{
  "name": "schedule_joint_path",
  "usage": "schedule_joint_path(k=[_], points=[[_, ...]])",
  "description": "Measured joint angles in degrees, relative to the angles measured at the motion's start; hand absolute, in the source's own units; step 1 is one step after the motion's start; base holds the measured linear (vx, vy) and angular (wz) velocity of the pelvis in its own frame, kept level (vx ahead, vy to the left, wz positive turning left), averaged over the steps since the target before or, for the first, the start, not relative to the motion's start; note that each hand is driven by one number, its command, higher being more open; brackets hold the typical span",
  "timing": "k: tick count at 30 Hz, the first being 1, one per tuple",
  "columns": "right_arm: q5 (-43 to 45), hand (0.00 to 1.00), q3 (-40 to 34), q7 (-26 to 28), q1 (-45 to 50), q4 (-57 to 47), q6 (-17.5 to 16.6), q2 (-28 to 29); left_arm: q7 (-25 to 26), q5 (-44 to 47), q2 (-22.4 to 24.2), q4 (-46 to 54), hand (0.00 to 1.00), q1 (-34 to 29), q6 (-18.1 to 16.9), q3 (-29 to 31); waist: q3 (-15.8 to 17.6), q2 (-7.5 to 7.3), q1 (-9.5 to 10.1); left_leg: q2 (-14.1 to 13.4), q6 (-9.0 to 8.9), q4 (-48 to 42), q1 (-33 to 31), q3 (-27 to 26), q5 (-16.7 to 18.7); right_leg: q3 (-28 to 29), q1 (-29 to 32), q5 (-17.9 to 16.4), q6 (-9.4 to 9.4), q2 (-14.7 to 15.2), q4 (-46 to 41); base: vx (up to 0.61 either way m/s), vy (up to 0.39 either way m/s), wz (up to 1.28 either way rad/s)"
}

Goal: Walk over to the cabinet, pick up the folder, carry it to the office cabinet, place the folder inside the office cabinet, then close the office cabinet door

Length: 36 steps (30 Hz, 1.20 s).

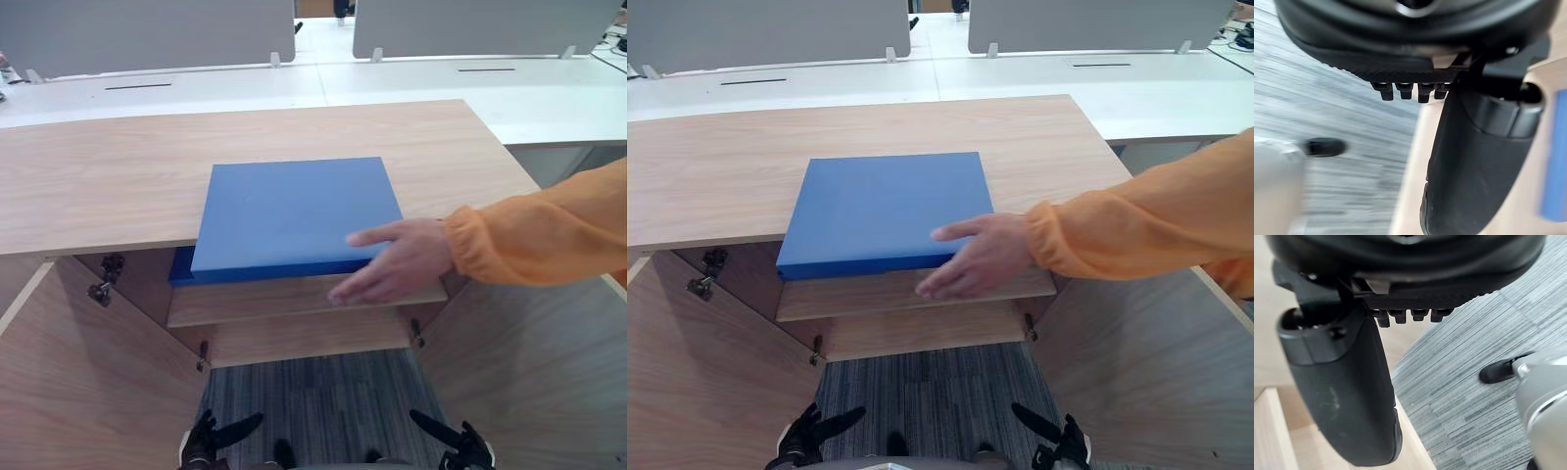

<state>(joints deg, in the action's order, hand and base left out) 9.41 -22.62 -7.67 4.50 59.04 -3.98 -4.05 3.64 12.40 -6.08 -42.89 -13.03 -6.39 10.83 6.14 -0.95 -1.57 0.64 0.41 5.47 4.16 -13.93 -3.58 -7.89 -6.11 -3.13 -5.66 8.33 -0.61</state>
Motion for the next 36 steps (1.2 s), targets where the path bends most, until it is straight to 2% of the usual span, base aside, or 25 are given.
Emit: schedule_joint_path(k=[2, 5, 8, 13, 15, 17, 22, 24, 26, 28, 29, 31, 32, 34, 36], points=[[0.0, 1.0, -0.16, -0.16, -0.01, -0.07, 0.0, -0.01, 0.77, 0.08, 0.04, 14.58, 1.0, -3.32, -0.2, 0.1, 0.09, 0.1, 0.87, 0.17, 0.01, 0.0, 0.02, 1.38, 0.0, -1.11, -0.9, -0.32, 0.52, 0.05, 0.09, 0.05, -0.017, 0.3], [-0.05, 1.0, -0.07, -0.27, -0.05, -0.89, 0.0, 0.03, 1.12, 0.02, 1.09, 30.75, 1.0, -6.61, -1.35, 2.03, 0.36, 0.58, 1.36, 0.27, 0.0, 0.0, 0.54, 2.7, 0.01, -1.84, -1.89, -0.8, 1.31, 0.01, 0.04, 0.02, -0.028, 0.27], [-0.55, 1.0, 0.49, -0.26, -0.08, -2.59, -0.05, -0.16, 1.63, -0.26, 2.24, 41.17, 1.0, -7.45, -2.89, 4.64, 0.93, 1.53, 2.19, 0.21, -0.01, 0.01, 0.79, 2.97, 0.01, -2.01, -2.25, -1.01, 1.59, -0.06, 0.03, -0.01, -0.018, 0.03], [-0.76, 1.0, 1.02, 0.12, 0.71, -2.25, -0.07, -0.08, 3.88, -2.98, 2.72, 54.54, 1.0, -9.85, -4.45, 5.72, 1.0, 1.62, 2.38, -0.06, -0.08, 0.0, 1.44, 3.95, 0.0, -2.26, -3.35, -1.39, 2.16, -0.35, -0.31, -0.01, -0.03, 0.1], [-1.19, 1.0, 2.69, 0.21, 1.07, -2.19, -0.07, -0.32, 4.26, -4.33, 2.68, 60.6, 1.0, -10.36, -6.19, 5.48, 0.96, 1.61, 2.33, -0.2, -0.17, 0.0, 1.47, 3.95, -0.06, -1.86, -3.38, -1.37, 2.13, -0.46, -0.59, 0.0, 0.0, 0.0], [-2.1, 1.0, 4.34, 0.34, 1.62, -2.21, -0.06, -0.33, 5.35, -5.52, 1.75, 61.09, 1.0, -8.75, -8.87, 3.79, 0.92, 1.62, 2.35, -0.34, -0.19, 0.01, 1.73, 3.98, -0.14, -1.78, -3.55, -1.38, 2.13, -0.55, -0.68, 0.0, 0.0, 0.0], [-4.14, 1.0, 7.3, 0.81, 1.7, -2.25, -0.09, -0.12, 6.91, -11.83, -2.97, 57.32, 1.0, -3.62, -8.44, 0.36, 0.84, 1.66, 1.69, -0.67, -0.42, 0.03, 2.5, 3.78, -0.43, -1.55, -3.87, -1.43, 2.19, -0.95, -0.85, -0.06, -0.022, -0.04], [-4.14, 1.0, 7.29, 0.81, 2.15, -2.24, -0.08, -0.15, 6.95, -14.0, -6.24, 57.12, 1.0, -2.9, -8.46, -0.37, 0.84, 1.67, 1.6, -0.8, -0.51, 0.03, 2.62, 3.79, -0.51, -1.56, -4.02, -1.52, 2.27, -1.08, -0.69, -0.04, -0.025, 0.0], [-4.15, 1.0, 7.41, 0.87, 2.99, -2.22, -0.07, -0.21, 6.96, -17.44, -13.42, 55.32, 1.0, -1.19, -8.45, -0.41, 0.84, 1.66, 1.61, -1.0, -0.6, 0.04, 3.12, 3.87, -0.56, -1.63, -4.71, -1.65, 2.36, -1.29, -0.41, -0.02, -0.038, 0.01], [-4.17, 1.0, 7.77, 0.94, 3.26, -2.18, -0.08, -0.46, 6.87, -19.2, -17.84, 54.83, 1.0, 0.49, -8.21, -1.06, 0.69, 1.67, 1.48, -1.12, -0.74, 0.03, 3.09, 3.85, -0.65, -1.53, -4.73, -1.51, 2.04, -1.34, -0.42, -0.01, -0.016, 0.0], [-4.52, 1.0, 8.47, 1.05, 3.44, -2.11, -0.1, -0.62, 6.79, -19.62, -20.63, 57.46, 1.0, 0.72, -7.29, -2.33, 0.56, 1.46, 1.6, -1.12, -0.75, 0.02, 2.82, 3.91, -0.66, -1.57, -4.51, -1.49, 2.03, -1.35, -0.4, 0.0, 0.0, 0.0], [-4.6, 1.0, 9.15, 1.0, 3.81, -2.1, -0.15, -0.63, 6.47, -22.04, -23.42, 64.01, 1.0, -0.88, -6.86, -3.97, 0.31, 1.05, 1.82, -1.08, -0.77, 0.01, 2.25, 3.91, -0.73, -1.53, -4.0, -1.45, 1.97, -1.31, -0.48, 0.02, -0.004, 0.0], [-4.62, 1.0, 9.36, 0.98, 4.43, -2.02, -0.19, -0.61, 4.54, -22.9, -24.86, 69.66, 1.0, -2.23, -7.9, -6.97, 0.14, 0.93, 1.92, -1.11, -0.73, -0.03, 2.05, 3.86, -0.79, -1.33, -3.9, -1.37, 1.94, -1.21, -0.56, 0.05, -0.006, 0.02], [-4.67, 1.0, 9.51, 1.07, 5.06, -1.21, -0.19, -0.61, 3.4, -27.53, -25.05, 70.57, 1.0, -2.24, -12.18, -10.77, -0.77, 1.06, 2.09, -1.01, -0.7, -0.17, 1.99, 3.77, -0.81, -0.57, -3.8, -1.31, 1.9, -1.15, -0.61, 0.04, 0.004, -0.02], [-5.13, 1.0, 9.65, 1.5, 4.91, -0.93, -0.54, -0.52, 3.38, -32.52, -25.12, 70.54, 1.0, -2.2, -13.32, -12.15, -1.34, 1.04, 1.87, -1.21, -0.71, -0.05, 2.47, 2.91, -0.8, 0.87, -3.59, -1.3, 1.91, -1.41, -0.99, -0.01, 0.002, -0.2]])
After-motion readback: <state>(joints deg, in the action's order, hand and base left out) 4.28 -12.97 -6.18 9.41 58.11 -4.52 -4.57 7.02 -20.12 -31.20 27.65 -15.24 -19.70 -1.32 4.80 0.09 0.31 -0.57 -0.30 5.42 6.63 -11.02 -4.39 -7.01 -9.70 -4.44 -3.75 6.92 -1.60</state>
